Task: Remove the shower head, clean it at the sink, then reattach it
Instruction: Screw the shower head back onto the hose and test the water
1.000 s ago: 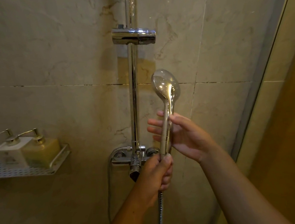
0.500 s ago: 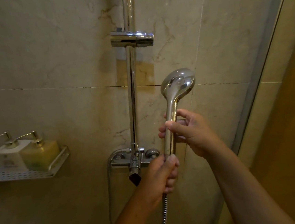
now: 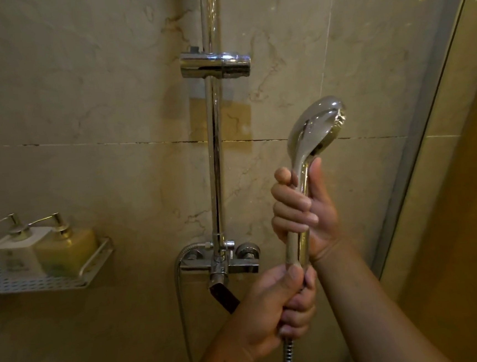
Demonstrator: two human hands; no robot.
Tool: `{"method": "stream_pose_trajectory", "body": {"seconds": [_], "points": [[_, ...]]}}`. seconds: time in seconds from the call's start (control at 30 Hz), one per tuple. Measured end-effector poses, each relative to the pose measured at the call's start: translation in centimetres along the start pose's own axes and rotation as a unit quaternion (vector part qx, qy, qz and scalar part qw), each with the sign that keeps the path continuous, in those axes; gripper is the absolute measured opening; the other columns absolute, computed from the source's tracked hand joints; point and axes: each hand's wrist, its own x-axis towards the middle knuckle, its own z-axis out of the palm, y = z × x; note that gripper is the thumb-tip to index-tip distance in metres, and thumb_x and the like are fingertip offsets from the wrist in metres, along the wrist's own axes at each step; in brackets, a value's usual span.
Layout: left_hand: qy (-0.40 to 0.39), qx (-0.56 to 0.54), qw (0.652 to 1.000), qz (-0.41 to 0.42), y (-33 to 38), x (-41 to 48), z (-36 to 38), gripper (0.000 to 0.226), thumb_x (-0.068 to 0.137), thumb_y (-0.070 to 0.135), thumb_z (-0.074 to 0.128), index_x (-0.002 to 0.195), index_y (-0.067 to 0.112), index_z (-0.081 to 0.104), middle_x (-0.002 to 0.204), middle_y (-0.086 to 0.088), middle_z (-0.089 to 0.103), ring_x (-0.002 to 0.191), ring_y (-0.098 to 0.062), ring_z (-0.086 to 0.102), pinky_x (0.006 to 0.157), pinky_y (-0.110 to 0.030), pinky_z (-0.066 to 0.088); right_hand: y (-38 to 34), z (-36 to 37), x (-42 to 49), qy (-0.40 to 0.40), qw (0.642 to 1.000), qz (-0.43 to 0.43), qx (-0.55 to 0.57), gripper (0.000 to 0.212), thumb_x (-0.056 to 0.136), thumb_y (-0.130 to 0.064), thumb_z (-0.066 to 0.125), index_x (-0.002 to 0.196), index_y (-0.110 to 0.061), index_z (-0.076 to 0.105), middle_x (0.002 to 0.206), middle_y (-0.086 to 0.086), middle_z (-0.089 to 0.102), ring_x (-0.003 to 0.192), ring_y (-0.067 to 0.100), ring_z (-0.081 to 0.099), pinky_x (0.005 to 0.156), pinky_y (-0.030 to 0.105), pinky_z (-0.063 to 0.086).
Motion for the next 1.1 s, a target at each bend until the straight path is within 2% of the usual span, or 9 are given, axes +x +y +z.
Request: {"method": "stream_pose_trajectory", "body": {"seconds": [0.03, 0.13, 0.3, 0.5, 0.67, 0.77, 0.93, 1.03, 1.1], "points": [[0.023, 0.013, 1.0, 0.005, -0.1, 0.1, 0.0, 0.024, 0.096, 0.041, 0.053, 0.092, 0.017, 0.052, 0.062, 0.008, 0.033, 0.043, 0.001, 0.026, 0.037, -0.013, 0.022, -0.1, -0.2, 0.0, 0.021, 1.0, -0.001, -0.01, 0.047, 0.098, -0.053, 0.048, 0.102, -0.007, 0.049, 0.063, 0.002, 0.055, 0.043, 0.007, 0.044, 0.045, 0.021, 0.044], [0.096, 0.043, 0.994, 0.014, -0.8, 0.7, 0.0, 0.027, 0.092, 0.043, 0.053, 0.089, 0.016, 0.051, 0.06, 0.007, 0.031, 0.041, 0.0, 0.026, 0.036, -0.012, 0.023, -0.4, -0.6, -0.4, 0.102, 0.993, -0.009, -0.055, 0.046, 0.096, -0.058, 0.044, 0.091, -0.012, 0.05, 0.058, -0.002, 0.054, 0.04, 0.005, 0.05, 0.039, 0.018, 0.042], [0.15, 0.096, 0.984, 0.019, -1.3, 1.4, -0.3, 0.033, 0.089, 0.048, 0.056, 0.09, 0.015, 0.054, 0.058, 0.007, 0.035, 0.041, -0.001, 0.028, 0.035, -0.013, 0.024, -0.8, -0.1, -1.1, 0.254, 0.951, -0.066, -0.163, 0.049, 0.097, -0.06, 0.034, 0.081, -0.016, 0.051, 0.051, -0.006, 0.044, 0.033, 0.002, 0.041, 0.033, 0.019, 0.038], [0.154, 0.122, 0.98, 0.007, -1.5, 2.6, 0.3, 0.033, 0.092, 0.046, 0.048, 0.091, 0.014, 0.054, 0.057, 0.006, 0.036, 0.04, -0.001, 0.026, 0.034, -0.013, 0.024, -2.0, 0.2, -2.0, 0.3, 0.933, -0.106, -0.17, 0.049, 0.097, -0.06, 0.033, 0.081, -0.017, 0.05, 0.05, -0.005, 0.042, 0.032, 0.003, 0.038, 0.033, 0.02, 0.037], [0.165, 0.173, 0.971, -0.016, -2.7, 3.9, 1.1, 0.031, 0.088, 0.048, 0.046, 0.086, 0.018, 0.049, 0.055, 0.007, 0.033, 0.039, -0.002, 0.026, 0.035, -0.014, 0.022, -3.0, 0.0, -3.7, 0.357, 0.902, -0.122, -0.209, 0.047, 0.092, -0.063, 0.041, 0.081, -0.018, 0.051, 0.052, -0.005, 0.042, 0.034, 0.004, 0.039, 0.034, 0.02, 0.035], [0.141, 0.16, 0.977, -0.022, -3.7, 4.5, 0.9, 0.035, 0.09, 0.045, 0.046, 0.093, 0.012, 0.054, 0.056, 0.004, 0.04, 0.04, -0.005, 0.028, 0.037, -0.018, 0.026, -3.4, -0.2, -5.4, 0.418, 0.861, -0.138, -0.253, 0.044, 0.095, -0.059, 0.046, 0.084, -0.017, 0.051, 0.055, -0.004, 0.044, 0.038, 0.007, 0.04, 0.039, 0.022, 0.037], [0.125, 0.18, 0.975, -0.022, -5.0, 5.1, -0.8, 0.048, 0.09, 0.049, 0.044, 0.105, 0.006, 0.061, 0.062, -0.001, 0.054, 0.044, -0.01, 0.04, 0.047, -0.026, 0.037, -3.1, 0.2, -6.7, 0.555, 0.744, -0.159, -0.337, 0.046, 0.1, -0.054, 0.046, 0.099, -0.01, 0.058, 0.056, -0.002, 0.049, 0.044, 0.011, 0.045, 0.048, 0.026, 0.04], [0.094, 0.158, 0.982, -0.035, -4.9, 5.2, -2.0, 0.068, 0.087, 0.065, 0.036, 0.107, 0.006, 0.065, 0.062, -0.004, 0.055, 0.045, -0.012, 0.041, 0.048, -0.028, 0.035, -2.9, 1.0, -6.6, 0.599, 0.716, -0.165, -0.32, 0.05, 0.099, -0.055, 0.048, 0.11, -0.008, 0.06, 0.059, -0.001, 0.051, 0.048, 0.013, 0.048, 0.051, 0.027, 0.041], [0.075, 0.148, 0.985, -0.039, -4.4, 4.9, -3.1, 0.076, 0.083, 0.072, 0.034, 0.107, 0.008, 0.067, 0.061, -0.002, 0.052, 0.045, -0.01, 0.039, 0.047, -0.027, 0.032, -2.7, 1.4, -6.3, 0.607, 0.708, -0.173, -0.316, 0.059, 0.094, -0.061, 0.052, 0.119, -0.008, 0.059, 0.064, 0.0, 0.054, 0.053, 0.014, 0.051, 0.054, 0.028, 0.044]]}}
